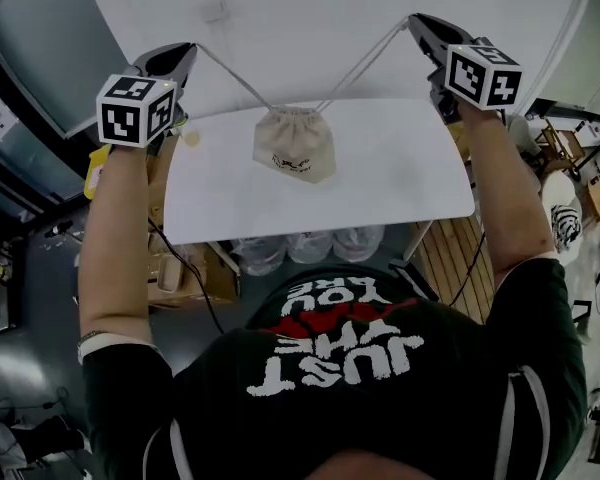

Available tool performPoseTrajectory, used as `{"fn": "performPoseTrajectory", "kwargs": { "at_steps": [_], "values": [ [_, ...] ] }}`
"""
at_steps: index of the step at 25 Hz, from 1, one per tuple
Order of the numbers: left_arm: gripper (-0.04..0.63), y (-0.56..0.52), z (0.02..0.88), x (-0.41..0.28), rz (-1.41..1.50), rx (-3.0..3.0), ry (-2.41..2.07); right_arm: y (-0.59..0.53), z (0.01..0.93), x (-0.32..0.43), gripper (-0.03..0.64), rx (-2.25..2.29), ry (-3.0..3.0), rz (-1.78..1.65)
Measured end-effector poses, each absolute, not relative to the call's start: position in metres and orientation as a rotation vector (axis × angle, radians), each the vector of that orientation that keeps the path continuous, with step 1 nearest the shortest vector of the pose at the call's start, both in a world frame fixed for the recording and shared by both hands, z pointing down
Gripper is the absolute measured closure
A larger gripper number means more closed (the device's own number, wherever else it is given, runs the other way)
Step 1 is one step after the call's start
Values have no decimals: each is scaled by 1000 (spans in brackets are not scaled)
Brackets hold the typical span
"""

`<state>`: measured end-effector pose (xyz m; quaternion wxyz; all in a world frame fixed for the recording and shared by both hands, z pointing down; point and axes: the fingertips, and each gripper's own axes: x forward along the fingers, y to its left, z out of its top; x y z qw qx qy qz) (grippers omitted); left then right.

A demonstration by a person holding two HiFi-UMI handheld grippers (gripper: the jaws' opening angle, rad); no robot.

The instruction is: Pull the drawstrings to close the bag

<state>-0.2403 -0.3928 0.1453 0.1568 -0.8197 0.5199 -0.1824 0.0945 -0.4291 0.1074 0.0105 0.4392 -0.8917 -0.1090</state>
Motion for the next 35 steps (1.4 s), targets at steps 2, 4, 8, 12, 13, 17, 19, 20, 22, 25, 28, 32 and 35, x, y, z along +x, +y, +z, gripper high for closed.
{"fn": "performPoseTrajectory", "kwargs": {
  "at_steps": [2, 4, 8, 12, 13, 17, 19, 20, 22, 25, 28, 32, 35],
  "values": [
    [581, -397, 164, -239, -534, -2366, 1501, -432, 121, 92, 607, 1365, -2792, -291],
    [581, -401, 178, -237, -546, -2377, 1513, -435, 131, 90, 607, 1359, -2805, -235],
    [581, -406, 206, -227, -573, -2415, 1524, -442, 152, 85, 607, 1342, -2807, -141],
    [581, -404, 243, -222, -584, -2436, 1546, -438, 184, 80, 607, 1334, -2800, -66],
    [581, -402, 251, -222, -577, -2446, 1554, -437, 192, 78, 607, 1334, -2800, -51],
    [581, -402, 270, -222, -573, -2451, 1579, -437, 214, 79, 607, 1339, -2796, 4],
    [581, -402, 272, -221, -558, -2450, 1594, -437, 221, 81, 607, 1340, -2793, 21],
    [581, -402, 272, -220, -545, -2455, 1602, -438, 224, 82, 607, 1341, -2792, 27],
    [581, -401, 273, -220, -522, -2470, 1616, -437, 229, 85, 607, 1346, -2792, 40],
    [581, -398, 278, -219, -522, -2478, 1621, -434, 237, 86, 607, 1349, -2788, 52],
    [581, -396, 281, -220, -531, -2477, 1622, -433, 243, 85, 607, 1343, -2778, 50],
    [581, -397, 282, -221, -539, -2479, 1623, -435, 243, 85, 607, 1350, -2776, 48],
    [581, -397, 281, -222, -534, -2478, 1626, -434, 243, 85, 607, 1351, -2779, 50]
  ]
}}
